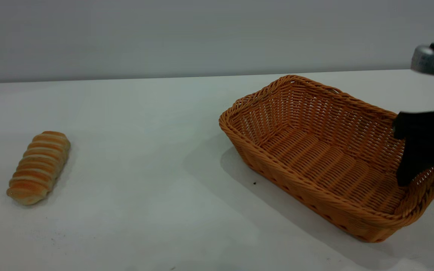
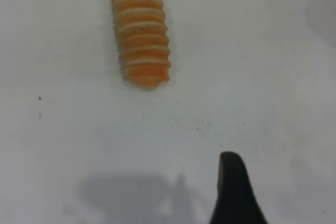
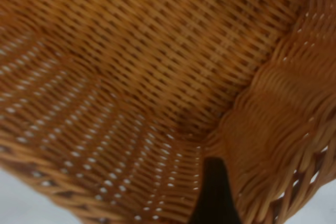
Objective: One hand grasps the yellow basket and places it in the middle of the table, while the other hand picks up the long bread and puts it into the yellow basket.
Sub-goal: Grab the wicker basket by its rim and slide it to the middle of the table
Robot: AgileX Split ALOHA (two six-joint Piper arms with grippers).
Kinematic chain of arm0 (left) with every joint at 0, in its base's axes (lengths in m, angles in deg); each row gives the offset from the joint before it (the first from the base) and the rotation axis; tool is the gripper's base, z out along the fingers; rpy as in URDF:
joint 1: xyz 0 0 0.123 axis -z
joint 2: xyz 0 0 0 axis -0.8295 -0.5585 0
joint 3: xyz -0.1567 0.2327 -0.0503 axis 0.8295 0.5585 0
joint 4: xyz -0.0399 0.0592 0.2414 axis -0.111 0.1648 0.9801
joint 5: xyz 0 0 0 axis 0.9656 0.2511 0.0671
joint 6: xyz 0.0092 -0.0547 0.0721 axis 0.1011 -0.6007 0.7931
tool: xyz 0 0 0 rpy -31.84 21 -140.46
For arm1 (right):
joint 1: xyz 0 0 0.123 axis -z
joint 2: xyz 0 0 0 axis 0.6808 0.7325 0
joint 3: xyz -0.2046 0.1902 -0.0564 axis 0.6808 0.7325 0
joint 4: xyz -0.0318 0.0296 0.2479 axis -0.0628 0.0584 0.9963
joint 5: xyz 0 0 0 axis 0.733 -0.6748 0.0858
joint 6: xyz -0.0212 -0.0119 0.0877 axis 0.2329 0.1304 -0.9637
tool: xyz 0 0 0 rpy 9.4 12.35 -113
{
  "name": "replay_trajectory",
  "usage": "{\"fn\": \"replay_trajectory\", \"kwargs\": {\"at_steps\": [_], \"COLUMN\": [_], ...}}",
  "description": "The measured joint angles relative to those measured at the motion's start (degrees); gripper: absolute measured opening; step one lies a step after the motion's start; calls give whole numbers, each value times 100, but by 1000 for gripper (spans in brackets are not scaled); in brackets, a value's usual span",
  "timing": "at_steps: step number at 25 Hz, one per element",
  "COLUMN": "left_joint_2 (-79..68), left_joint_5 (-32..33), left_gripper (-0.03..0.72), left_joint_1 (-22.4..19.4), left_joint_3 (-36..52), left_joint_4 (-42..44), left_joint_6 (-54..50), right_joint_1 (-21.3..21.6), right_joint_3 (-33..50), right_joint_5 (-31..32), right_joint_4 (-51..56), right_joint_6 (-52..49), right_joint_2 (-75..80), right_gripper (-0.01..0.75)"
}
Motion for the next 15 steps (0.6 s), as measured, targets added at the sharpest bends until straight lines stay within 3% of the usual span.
{"fn": "replay_trajectory", "kwargs": {"at_steps": [9, 12, 15], "left_joint_2": [0, 0, 0], "left_joint_5": [0, 0, 0], "left_gripper": [529, 529, 529], "left_joint_1": [0, 0, 0], "left_joint_3": [0, 0, 0], "left_joint_4": [-2, -2, -7], "left_joint_6": [2, 2, 2], "right_joint_1": [0, 0, 0], "right_joint_3": [-4, -4, -49], "right_joint_5": [-500, -670, -719], "right_joint_4": [-136, -137, -99], "right_joint_6": [13, 13, -17], "right_joint_2": [636, 804, 911], "right_gripper": [571, 488, 326]}}
